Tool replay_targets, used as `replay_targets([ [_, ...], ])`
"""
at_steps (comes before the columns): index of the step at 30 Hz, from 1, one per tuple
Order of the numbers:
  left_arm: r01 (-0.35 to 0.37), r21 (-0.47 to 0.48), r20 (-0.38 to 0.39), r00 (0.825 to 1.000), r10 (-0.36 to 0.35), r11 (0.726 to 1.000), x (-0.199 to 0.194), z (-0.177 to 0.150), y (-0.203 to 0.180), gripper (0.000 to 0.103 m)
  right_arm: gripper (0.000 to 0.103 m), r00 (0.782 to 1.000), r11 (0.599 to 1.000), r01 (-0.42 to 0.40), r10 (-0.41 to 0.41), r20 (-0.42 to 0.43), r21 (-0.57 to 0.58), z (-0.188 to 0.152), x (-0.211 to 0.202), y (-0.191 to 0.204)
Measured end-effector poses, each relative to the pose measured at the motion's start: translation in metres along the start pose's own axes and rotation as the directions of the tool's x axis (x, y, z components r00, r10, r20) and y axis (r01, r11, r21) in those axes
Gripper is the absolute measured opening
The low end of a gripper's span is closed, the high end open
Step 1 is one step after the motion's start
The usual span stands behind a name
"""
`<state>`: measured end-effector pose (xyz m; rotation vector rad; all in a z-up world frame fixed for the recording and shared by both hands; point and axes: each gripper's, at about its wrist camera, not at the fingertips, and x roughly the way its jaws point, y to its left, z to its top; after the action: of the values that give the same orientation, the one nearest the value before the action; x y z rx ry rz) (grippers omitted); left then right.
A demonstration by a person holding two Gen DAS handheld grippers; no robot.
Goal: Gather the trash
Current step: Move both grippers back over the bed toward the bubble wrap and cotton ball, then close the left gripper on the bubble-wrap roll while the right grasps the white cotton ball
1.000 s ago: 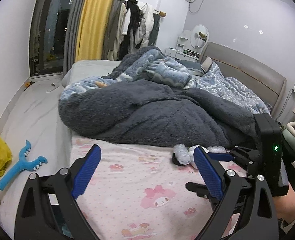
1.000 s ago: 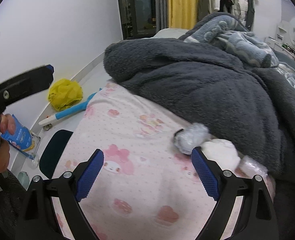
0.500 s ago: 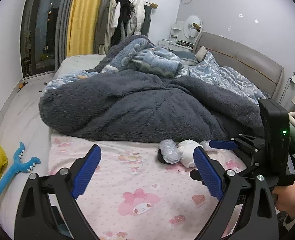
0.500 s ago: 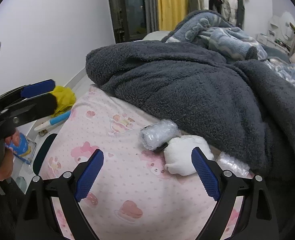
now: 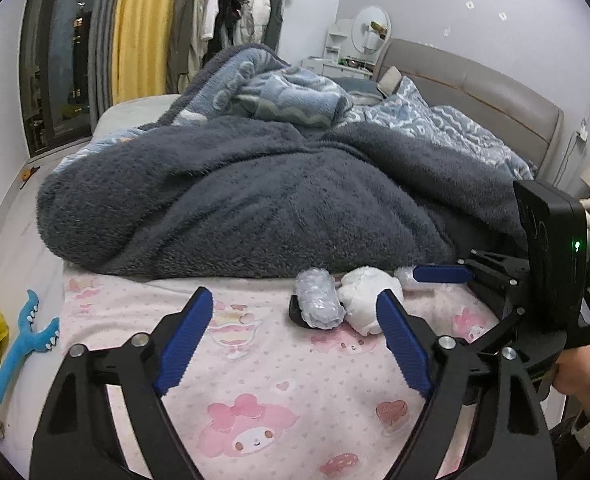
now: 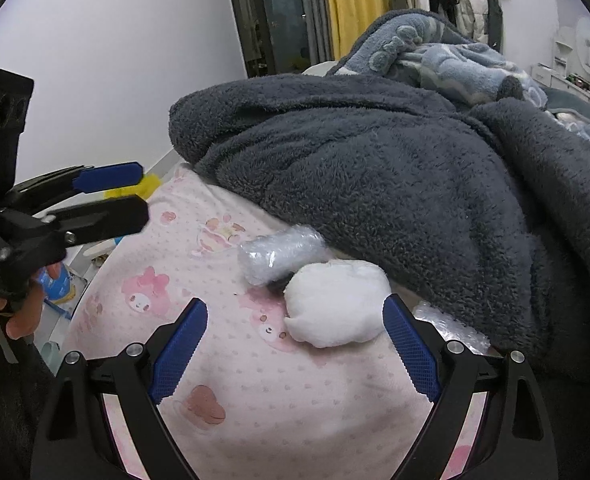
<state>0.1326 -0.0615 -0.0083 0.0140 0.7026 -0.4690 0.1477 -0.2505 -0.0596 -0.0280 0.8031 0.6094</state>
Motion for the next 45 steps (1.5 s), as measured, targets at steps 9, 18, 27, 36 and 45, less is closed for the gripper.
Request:
replay_targets([
  [9, 0.028, 0.037, -0.084, 0.996, -0.025, 0.999, 0.038, -0.007, -0.013, 0.073, 0.090, 0.999, 1.000, 0.016, -0.016, -0.043, -0.007, -0.006, 0.026, -0.009],
  [18, 0.051, 0.001, -0.143, 0.988, -0.051, 0.999, 0.062, -0.012, -0.015, 0.057, 0.090, 0.998, 0.999, 0.026, -0.027, -0.049, -0.021, -0.007, 0.034, -0.020],
  [27, 0.061, -0.026, -0.172, 0.983, -0.065, 0.998, 0.077, -0.014, -0.015, 0.042, 0.090, 0.999, 1.000, 0.006, -0.007, -0.053, -0.014, -0.006, 0.037, -0.025],
  [36, 0.063, -0.086, -0.175, 0.982, -0.077, 0.994, 0.082, -0.011, -0.008, 0.033, 0.090, 0.998, 1.000, -0.010, 0.011, -0.061, 0.011, -0.006, 0.041, -0.028],
  [45, 0.061, -0.079, -0.133, 0.989, -0.071, 0.995, 0.067, -0.006, -0.005, 0.028, 0.088, 0.998, 0.998, -0.030, 0.033, -0.051, 0.056, -0.006, 0.039, -0.032],
])
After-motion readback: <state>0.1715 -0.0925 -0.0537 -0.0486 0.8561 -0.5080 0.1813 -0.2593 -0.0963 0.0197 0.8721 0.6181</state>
